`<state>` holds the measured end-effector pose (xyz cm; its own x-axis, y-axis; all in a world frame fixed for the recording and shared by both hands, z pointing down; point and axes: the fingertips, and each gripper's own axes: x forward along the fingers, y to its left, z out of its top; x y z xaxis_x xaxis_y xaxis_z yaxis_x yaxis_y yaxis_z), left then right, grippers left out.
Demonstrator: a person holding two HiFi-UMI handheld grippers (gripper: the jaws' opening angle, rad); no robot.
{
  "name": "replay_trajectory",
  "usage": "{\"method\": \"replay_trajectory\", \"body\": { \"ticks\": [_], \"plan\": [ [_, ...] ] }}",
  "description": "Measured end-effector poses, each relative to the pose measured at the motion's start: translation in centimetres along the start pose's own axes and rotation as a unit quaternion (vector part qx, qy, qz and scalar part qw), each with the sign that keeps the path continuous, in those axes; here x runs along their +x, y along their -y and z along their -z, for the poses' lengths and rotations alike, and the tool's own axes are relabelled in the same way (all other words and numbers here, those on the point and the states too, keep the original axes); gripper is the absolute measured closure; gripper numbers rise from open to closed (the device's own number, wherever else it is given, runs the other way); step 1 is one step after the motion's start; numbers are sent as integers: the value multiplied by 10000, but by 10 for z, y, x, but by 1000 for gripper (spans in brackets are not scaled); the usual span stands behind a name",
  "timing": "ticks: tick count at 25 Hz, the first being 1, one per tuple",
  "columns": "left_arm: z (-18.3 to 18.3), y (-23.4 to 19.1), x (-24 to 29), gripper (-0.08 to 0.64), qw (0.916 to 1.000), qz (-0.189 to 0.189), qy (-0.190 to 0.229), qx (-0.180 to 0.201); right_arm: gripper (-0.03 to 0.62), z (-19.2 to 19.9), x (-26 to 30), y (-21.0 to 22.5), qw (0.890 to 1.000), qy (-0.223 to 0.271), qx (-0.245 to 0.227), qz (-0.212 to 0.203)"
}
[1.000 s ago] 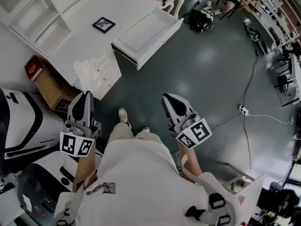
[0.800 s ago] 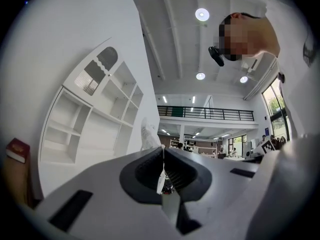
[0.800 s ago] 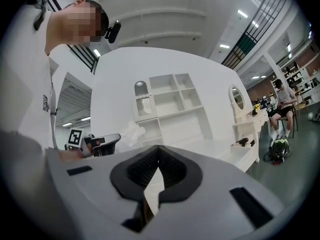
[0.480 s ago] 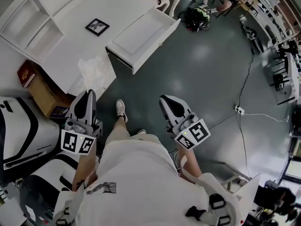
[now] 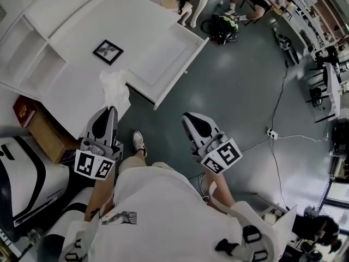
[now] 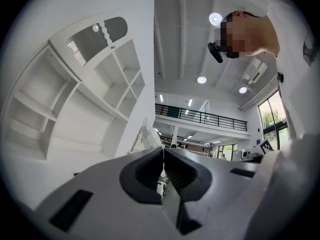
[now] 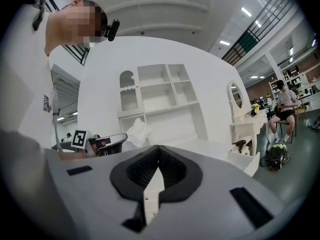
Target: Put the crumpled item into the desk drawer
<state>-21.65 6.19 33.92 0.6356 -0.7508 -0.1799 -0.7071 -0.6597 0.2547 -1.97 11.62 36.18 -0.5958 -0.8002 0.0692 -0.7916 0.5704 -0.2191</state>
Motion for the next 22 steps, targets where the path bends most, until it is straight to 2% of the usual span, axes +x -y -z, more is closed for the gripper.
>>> {"method": "replay_trajectory", "body": {
  "ticks": [6, 11, 17, 22],
  "plan": [
    [-16, -66, 48, 541, 9996, 206, 71, -187, 581, -26, 74, 22, 9997, -54, -115, 222],
    [-18, -102, 72, 541, 9987, 399, 26, -321, 581, -30, 102, 28, 9988, -134, -95, 470],
    [-1, -113, 97, 541, 9962, 647, -94, -580, 581, -36, 117, 38, 9979, -42, -40, 648],
    [-2, -111, 121, 541, 9946, 838, -159, -593, 581, -50, 120, 54, 9968, 60, -72, 797]
  ]
}}
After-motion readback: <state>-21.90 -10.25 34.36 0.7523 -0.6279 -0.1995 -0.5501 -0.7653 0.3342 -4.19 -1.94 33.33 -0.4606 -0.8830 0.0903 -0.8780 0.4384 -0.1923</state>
